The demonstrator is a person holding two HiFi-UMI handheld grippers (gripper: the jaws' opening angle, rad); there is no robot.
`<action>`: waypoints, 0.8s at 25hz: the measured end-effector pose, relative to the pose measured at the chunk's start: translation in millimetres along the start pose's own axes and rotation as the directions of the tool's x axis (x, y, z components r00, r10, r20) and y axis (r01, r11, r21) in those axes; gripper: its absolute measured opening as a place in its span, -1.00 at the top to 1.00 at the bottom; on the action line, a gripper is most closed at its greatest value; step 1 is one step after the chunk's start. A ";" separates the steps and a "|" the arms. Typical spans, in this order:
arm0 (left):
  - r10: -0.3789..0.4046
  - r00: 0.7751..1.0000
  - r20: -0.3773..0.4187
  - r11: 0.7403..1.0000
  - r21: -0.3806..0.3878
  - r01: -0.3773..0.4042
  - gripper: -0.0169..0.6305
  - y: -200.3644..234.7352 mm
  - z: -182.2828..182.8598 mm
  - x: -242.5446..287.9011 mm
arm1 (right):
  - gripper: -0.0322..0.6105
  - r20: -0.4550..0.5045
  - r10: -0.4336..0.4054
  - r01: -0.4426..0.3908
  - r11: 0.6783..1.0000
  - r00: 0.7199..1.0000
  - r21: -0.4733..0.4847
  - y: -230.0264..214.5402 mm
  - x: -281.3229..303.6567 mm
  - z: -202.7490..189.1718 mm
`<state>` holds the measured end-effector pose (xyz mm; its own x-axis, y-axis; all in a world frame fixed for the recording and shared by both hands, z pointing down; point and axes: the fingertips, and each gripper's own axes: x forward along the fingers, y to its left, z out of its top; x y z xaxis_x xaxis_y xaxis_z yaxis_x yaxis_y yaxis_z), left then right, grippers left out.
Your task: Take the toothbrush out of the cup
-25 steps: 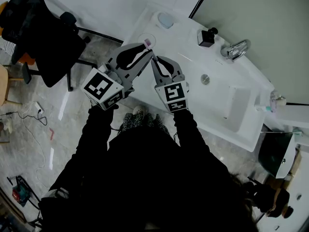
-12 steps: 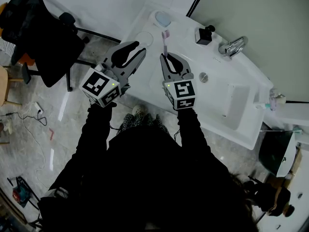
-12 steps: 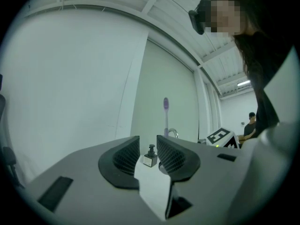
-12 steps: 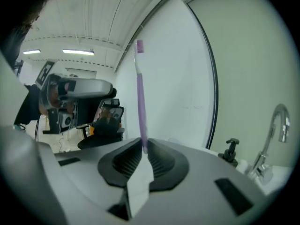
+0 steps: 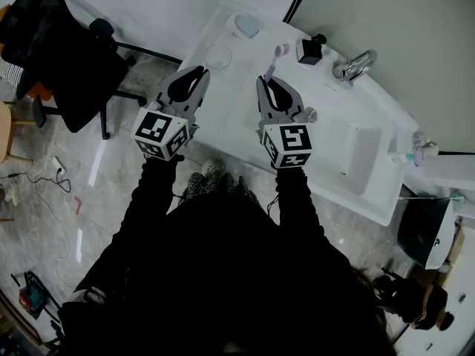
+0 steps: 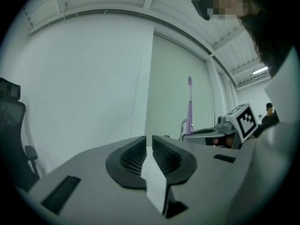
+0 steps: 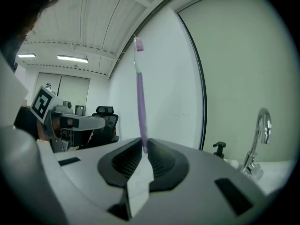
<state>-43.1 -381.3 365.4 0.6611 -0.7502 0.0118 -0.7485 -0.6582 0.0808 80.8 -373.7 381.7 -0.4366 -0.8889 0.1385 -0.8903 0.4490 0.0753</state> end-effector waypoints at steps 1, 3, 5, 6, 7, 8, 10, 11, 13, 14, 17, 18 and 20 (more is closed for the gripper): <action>0.007 1.000 -0.001 1.000 -0.001 -0.007 0.83 0.1 -1.7 -1.3 | 0.77 0.004 -0.004 0.004 1.000 1.000 0.001 -1.0 -2.7 1.3; 0.012 1.000 -0.002 1.000 -0.001 -0.012 0.86 -1.3 -4.0 -4.2 | 0.77 0.012 -0.010 0.010 1.000 1.000 0.003 -2.3 -8.0 3.7; 0.015 1.000 -0.001 1.000 0.000 -0.015 0.90 -3.2 -5.0 -7.3 | 0.77 0.017 -0.016 0.016 1.000 1.000 0.006 -3.6 -13.3 5.3; 0.017 1.000 0.000 1.000 0.000 -0.017 0.92 -4.2 -5.4 -8.5 | 0.77 0.019 -0.019 0.019 1.000 1.000 0.008 -4.5 -15.9 5.9; 0.018 1.000 -0.001 1.000 0.000 -0.018 0.92 -5.3 -5.9 -9.5 | 0.77 0.021 -0.022 0.022 1.000 1.000 0.009 -5.3 -18.6 6.3; 0.020 1.000 -0.004 1.000 -0.001 -0.020 0.92 -6.5 -6.6 -10.5 | 0.77 0.022 -0.024 0.024 1.000 0.999 0.010 -5.8 -21.5 6.7; 0.029 1.000 -0.009 1.000 -0.002 -0.029 0.92 -8.9 -7.9 -13.2 | 0.77 0.025 -0.027 0.027 1.000 0.999 0.014 -6.1 -27.4 7.2; 0.032 0.999 -0.009 0.999 -0.004 -0.032 0.92 -10.3 -8.3 -14.8 | 0.77 0.026 -0.028 0.027 0.999 0.999 0.017 -6.1 -30.3 7.2; 0.029 1.000 -0.004 1.000 -0.006 -0.029 0.92 -14.4 -8.2 -17.8 | 0.77 0.026 -0.028 0.027 0.999 0.999 0.024 -6.2 -35.7 6.9; 0.024 1.000 -0.002 1.000 -0.003 -0.024 0.92 -17.2 -7.8 -19.1 | 0.77 0.027 -0.029 0.029 0.999 0.999 0.027 -6.5 -38.2 7.1; 0.017 1.000 -0.005 1.000 0.021 -0.017 0.92 -25.4 -7.1 -23.6 | 0.77 0.031 -0.034 0.033 0.999 0.999 0.028 -6.0 -46.2 9.1; 0.019 1.000 -0.007 0.999 0.027 -0.018 0.92 -27.6 -7.3 -25.3 | 0.77 0.033 -0.035 0.034 0.999 0.999 0.028 -5.4 -48.9 9.8; 0.025 1.000 -0.012 0.999 0.034 -0.025 0.92 -31.8 -8.2 -28.6 | 0.77 0.035 -0.041 0.040 0.999 0.999 0.028 -4.6 -54.4 10.4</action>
<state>-37.8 -338.4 370.7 0.6425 -0.7659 0.0259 -0.7661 -0.6411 0.0461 107.4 -328.4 363.5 -0.4044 -0.9090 0.1006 -0.9102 0.4108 0.0526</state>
